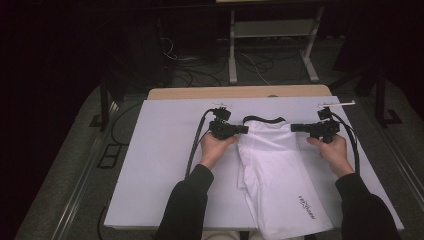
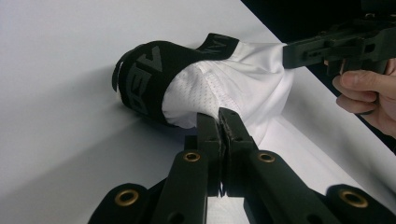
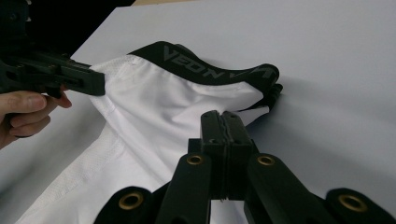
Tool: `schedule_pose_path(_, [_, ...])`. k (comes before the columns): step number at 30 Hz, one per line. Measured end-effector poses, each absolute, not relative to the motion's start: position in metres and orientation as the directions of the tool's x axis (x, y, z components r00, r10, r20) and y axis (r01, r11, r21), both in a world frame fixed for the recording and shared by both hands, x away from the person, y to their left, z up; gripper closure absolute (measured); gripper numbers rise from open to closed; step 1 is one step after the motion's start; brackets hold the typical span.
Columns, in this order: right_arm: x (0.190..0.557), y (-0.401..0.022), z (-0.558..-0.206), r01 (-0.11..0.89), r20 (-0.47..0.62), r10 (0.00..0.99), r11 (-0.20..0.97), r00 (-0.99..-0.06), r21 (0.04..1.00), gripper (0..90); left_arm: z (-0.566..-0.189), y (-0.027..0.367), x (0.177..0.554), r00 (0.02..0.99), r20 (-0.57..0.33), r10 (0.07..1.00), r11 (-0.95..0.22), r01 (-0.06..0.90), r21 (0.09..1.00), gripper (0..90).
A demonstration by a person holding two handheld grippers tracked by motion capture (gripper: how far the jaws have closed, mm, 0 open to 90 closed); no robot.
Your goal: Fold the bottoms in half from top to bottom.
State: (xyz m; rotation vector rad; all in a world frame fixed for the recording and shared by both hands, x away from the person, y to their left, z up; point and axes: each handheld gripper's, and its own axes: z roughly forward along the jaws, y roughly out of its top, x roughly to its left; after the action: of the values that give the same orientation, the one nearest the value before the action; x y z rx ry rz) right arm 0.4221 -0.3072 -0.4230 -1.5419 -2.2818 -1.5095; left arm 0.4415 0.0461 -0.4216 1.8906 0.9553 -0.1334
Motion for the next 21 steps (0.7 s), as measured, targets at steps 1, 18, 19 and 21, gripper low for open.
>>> schedule_pose_path(1, [0.422, -0.307, -0.423, 0.714, 0.472, 0.712, 0.057, -0.519, 0.698, 88.3, -0.421, 0.046, 0.44, 0.684, -0.471, 0.557, -0.214, 0.666, 0.715, 86.6])
schedule_pose_path(18, [0.41, -0.306, -0.418, 0.702, 0.454, 0.713, 0.077, -0.535, 0.707, 88.3, -0.41, 0.043, 0.421, 0.692, -0.457, 0.559, -0.226, 0.657, 0.719, 86.7])
schedule_pose_path(19, [0.409, -0.306, -0.418, 0.702, 0.454, 0.712, 0.078, -0.536, 0.708, 88.3, -0.41, 0.043, 0.42, 0.691, -0.457, 0.56, -0.223, 0.657, 0.72, 86.6])
schedule_pose_path(21, [0.407, -0.306, -0.417, 0.701, 0.455, 0.709, 0.078, -0.539, 0.709, 88.3, -0.409, 0.043, 0.417, 0.695, -0.454, 0.557, -0.228, 0.654, 0.721, 86.6])
